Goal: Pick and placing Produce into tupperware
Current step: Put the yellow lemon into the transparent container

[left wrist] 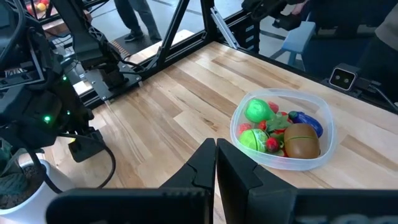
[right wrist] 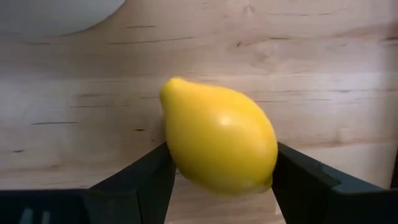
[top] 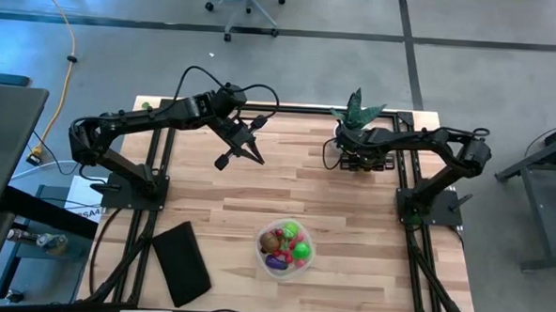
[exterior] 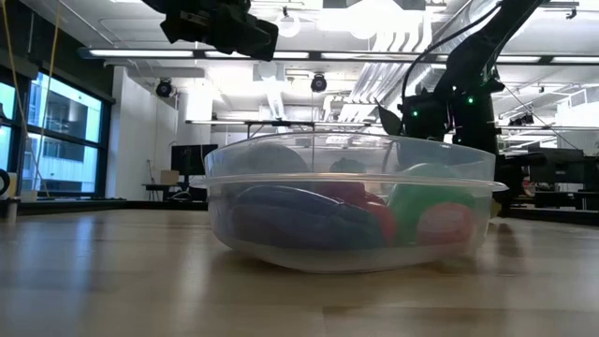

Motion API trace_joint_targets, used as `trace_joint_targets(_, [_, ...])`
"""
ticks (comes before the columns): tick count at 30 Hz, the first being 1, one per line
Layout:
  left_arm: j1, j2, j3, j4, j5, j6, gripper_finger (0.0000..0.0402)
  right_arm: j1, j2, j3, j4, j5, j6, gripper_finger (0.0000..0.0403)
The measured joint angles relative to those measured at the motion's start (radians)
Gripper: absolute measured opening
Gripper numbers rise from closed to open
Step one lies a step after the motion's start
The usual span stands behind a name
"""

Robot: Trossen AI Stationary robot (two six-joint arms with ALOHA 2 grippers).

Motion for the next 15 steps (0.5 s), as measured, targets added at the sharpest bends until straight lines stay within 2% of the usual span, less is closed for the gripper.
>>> trace_joint_targets(15, [0.0, 0.0, 0.0, 0.0, 0.0, 0.002, 0.0005, 0.0, 0.0, 0.0, -0.003, 0.036, -0.131, 0.0232])
